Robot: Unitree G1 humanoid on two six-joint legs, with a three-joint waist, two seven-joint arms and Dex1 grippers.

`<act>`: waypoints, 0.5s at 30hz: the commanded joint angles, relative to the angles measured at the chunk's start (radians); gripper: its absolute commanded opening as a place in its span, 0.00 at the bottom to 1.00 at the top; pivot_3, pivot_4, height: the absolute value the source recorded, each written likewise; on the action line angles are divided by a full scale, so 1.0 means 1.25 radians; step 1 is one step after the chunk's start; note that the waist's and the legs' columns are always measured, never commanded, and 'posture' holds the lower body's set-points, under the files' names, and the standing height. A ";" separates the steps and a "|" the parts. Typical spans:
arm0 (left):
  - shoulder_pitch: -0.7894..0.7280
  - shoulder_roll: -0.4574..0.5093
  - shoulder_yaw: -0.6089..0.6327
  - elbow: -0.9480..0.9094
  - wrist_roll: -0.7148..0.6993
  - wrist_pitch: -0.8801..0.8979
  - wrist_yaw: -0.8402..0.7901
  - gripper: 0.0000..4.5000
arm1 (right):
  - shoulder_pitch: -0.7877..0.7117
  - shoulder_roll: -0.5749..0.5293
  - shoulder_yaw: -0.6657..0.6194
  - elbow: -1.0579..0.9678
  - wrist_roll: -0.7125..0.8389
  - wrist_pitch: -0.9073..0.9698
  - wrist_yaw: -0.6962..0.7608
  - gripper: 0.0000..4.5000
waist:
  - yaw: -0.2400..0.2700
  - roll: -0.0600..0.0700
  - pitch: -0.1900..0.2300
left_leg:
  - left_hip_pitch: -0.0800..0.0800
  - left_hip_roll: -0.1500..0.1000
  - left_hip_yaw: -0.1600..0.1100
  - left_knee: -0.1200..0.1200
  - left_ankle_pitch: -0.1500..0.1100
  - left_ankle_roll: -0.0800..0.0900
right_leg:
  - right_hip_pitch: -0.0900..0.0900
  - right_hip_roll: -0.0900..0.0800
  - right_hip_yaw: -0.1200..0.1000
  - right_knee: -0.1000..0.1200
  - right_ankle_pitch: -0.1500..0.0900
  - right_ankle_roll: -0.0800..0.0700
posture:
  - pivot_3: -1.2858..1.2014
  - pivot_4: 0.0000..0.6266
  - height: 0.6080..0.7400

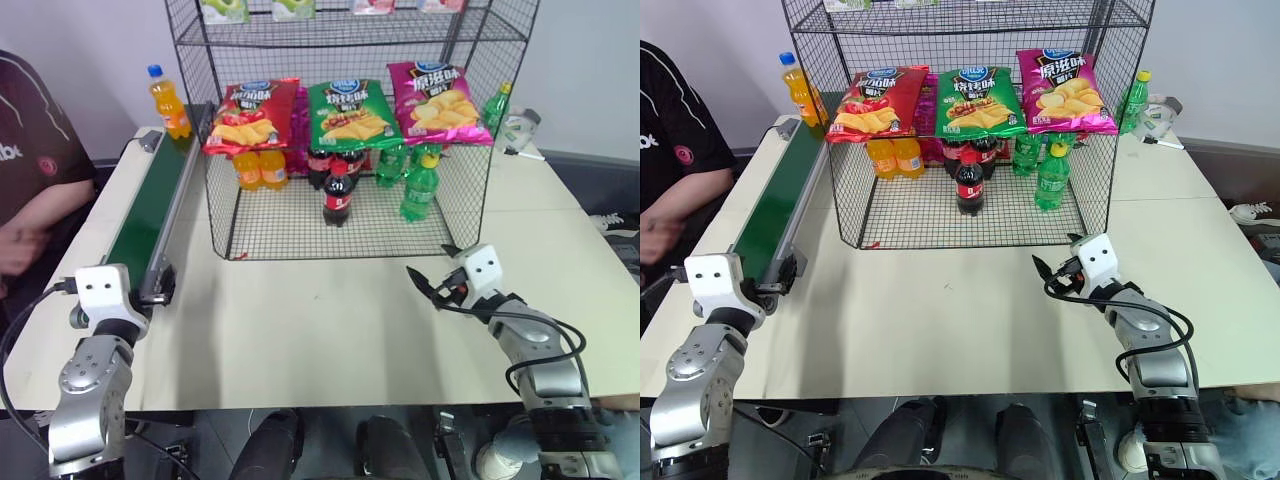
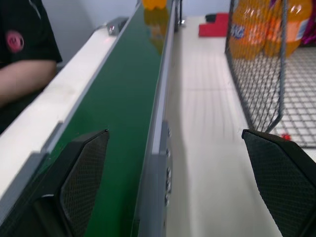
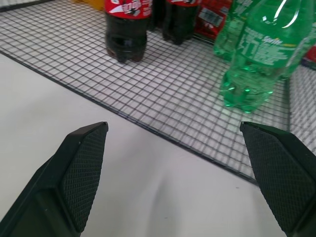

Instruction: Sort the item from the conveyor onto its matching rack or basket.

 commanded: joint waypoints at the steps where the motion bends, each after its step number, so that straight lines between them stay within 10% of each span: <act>1: -0.009 0.007 0.013 -0.004 -0.003 -0.019 0.002 1.00 | -0.012 0.003 -0.001 -0.041 0.034 0.011 0.026 0.99 | 0.000 0.000 0.000 | 0.000 0.000 0.000 0.000 0.000 0.000 | 0.000 0.000 0.000 0.000 0.000 0.000 | 0.52 0.24 1.00; 15: -0.022 0.017 -0.009 0.007 -0.005 -0.012 -0.029 1.00 | 0.027 -0.002 0.017 -0.184 0.150 0.106 0.130 0.99 | 0.000 0.000 0.000 | 0.000 0.000 0.000 0.000 0.000 0.000 | 0.000 0.000 0.000 0.000 0.000 0.000 | 0.52 0.24 1.00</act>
